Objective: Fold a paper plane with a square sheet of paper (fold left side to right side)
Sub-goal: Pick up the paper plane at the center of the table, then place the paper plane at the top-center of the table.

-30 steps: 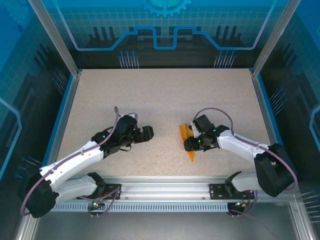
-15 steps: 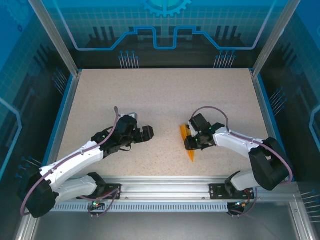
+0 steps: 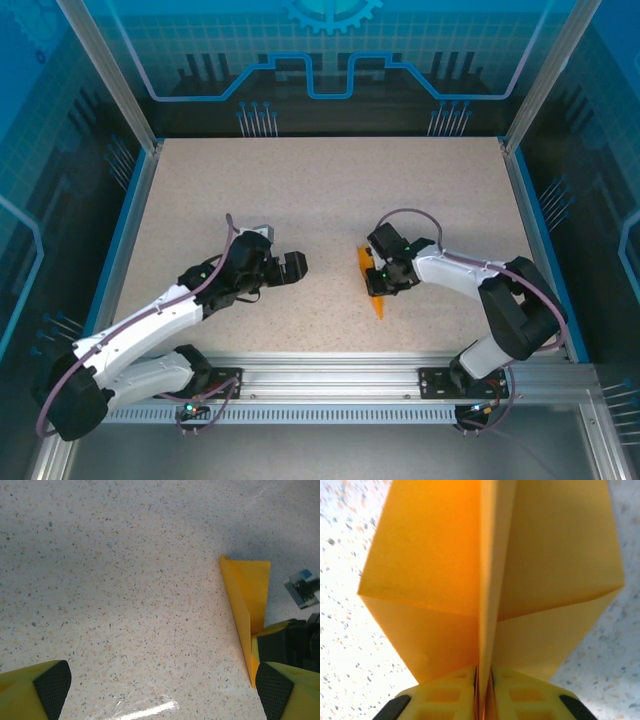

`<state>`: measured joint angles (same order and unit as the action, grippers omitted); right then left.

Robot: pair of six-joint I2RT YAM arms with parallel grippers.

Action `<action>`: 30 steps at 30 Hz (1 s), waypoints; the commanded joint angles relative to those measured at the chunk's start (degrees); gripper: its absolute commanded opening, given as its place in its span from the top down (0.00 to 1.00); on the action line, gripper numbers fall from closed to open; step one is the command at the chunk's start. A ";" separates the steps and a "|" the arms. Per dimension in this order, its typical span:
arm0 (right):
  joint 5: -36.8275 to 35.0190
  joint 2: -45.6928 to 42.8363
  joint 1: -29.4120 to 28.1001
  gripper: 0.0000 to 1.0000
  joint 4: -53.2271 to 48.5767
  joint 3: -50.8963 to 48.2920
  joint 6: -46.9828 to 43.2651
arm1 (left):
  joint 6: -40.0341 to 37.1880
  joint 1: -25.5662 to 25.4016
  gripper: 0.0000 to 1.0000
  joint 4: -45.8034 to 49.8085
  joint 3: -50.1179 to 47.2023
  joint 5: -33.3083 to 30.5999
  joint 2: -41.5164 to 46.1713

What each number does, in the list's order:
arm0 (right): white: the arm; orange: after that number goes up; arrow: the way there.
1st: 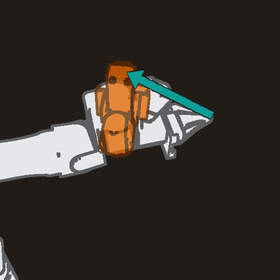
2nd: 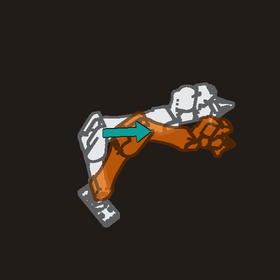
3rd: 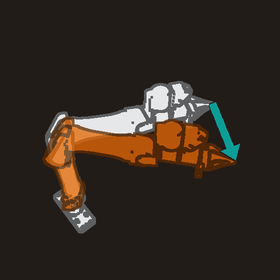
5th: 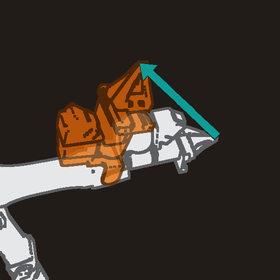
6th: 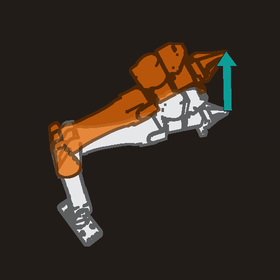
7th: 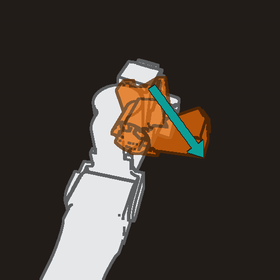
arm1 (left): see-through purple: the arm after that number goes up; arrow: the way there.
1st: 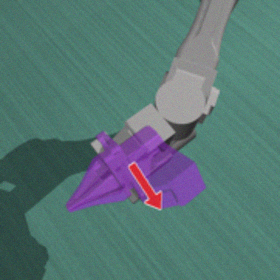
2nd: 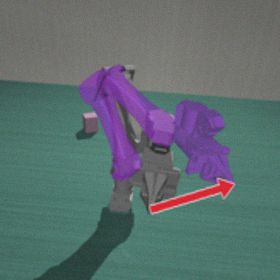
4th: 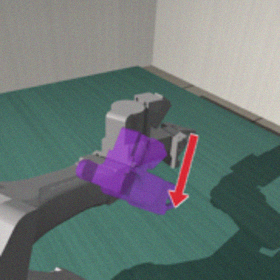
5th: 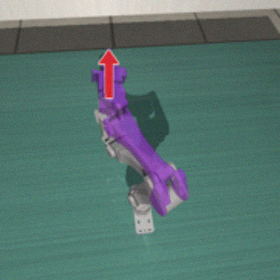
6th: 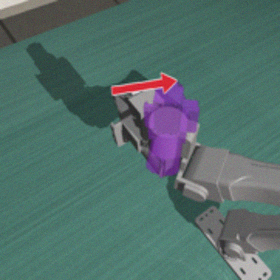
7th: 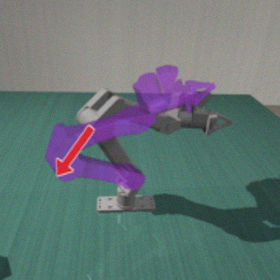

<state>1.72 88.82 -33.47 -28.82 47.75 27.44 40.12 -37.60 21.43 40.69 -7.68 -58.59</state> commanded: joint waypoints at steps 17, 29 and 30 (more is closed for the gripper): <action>-10.42 35.04 3.64 0.92 -26.26 56.43 2.67 | -8.57 0.43 0.01 2.46 1.27 6.80 6.42; -9.67 49.91 5.26 0.90 -35.65 75.30 1.52 | -8.67 0.46 0.01 4.56 0.51 5.39 8.46; -9.34 50.29 5.26 0.90 -35.69 75.51 1.57 | -8.69 0.43 0.01 4.69 0.49 5.24 8.56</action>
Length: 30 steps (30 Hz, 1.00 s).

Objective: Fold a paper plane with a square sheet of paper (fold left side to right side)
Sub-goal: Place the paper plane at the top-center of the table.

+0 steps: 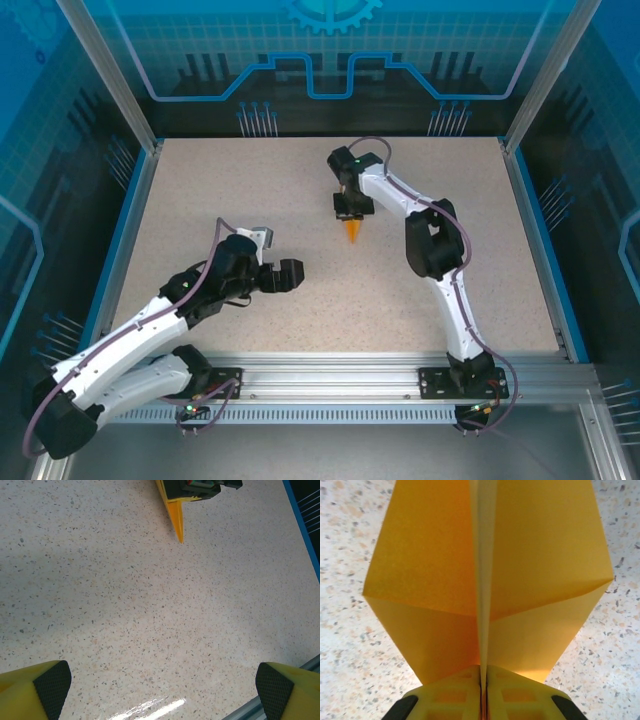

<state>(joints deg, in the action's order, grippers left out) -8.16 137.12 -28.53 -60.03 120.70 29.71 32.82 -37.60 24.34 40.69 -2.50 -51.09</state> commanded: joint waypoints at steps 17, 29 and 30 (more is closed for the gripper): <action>2.19 5.08 0.35 0.74 -4.56 3.38 -0.45 | -1.04 0.47 0.01 1.86 -0.82 -0.11 1.43; 1.86 5.59 0.19 0.72 -5.62 4.19 -1.06 | -1.26 0.43 0.01 2.16 -0.61 -0.39 0.62; 1.62 4.93 0.12 0.72 -5.55 4.25 -1.06 | -1.30 0.47 0.01 2.20 -0.57 -0.61 0.63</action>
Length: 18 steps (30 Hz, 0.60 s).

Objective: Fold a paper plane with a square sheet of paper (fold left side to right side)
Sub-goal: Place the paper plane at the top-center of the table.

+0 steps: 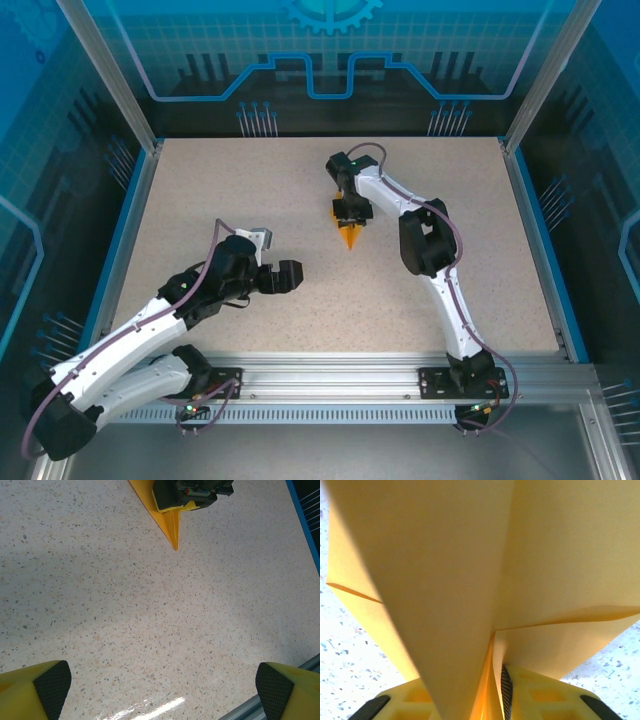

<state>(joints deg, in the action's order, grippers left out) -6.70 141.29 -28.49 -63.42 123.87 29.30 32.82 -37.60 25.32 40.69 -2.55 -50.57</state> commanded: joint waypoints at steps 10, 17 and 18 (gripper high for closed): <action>-2.43 -3.28 -0.51 0.71 -3.59 1.02 -0.91 | -1.66 0.43 0.01 3.58 0.83 -3.45 -0.66; -3.44 -5.32 -1.38 0.71 -3.20 -0.79 -0.64 | -1.62 1.46 0.01 4.65 2.28 -4.18 -1.73; -3.63 -5.63 -1.49 0.70 -3.28 -0.95 -0.56 | -1.57 1.85 0.01 4.65 2.41 -3.84 -1.94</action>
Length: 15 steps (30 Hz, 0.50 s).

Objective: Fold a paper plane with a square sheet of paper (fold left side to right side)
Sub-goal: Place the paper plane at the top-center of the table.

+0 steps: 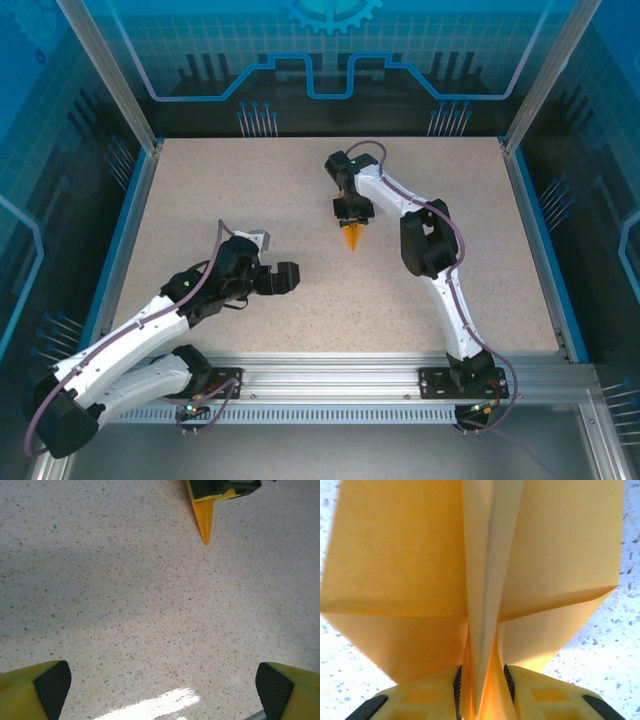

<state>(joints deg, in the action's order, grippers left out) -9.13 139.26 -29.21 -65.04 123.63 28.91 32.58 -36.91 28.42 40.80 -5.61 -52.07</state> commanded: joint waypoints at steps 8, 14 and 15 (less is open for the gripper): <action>-2.86 -6.85 -1.11 0.63 -2.37 -3.07 0.11 | -1.04 3.55 0.01 0.84 3.19 2.32 -1.68; -5.12 -16.57 -1.63 0.54 -0.07 -10.69 -0.05 | -0.46 8.04 0.01 0.32 3.89 4.47 -1.52; -5.63 -19.07 -1.69 0.52 0.84 -12.95 -0.23 | -0.56 9.10 0.01 0.21 4.07 4.40 -1.39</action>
<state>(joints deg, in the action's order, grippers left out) -12.60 127.57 -30.02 -64.60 113.75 28.80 32.62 -30.02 28.77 42.70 -2.92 -53.60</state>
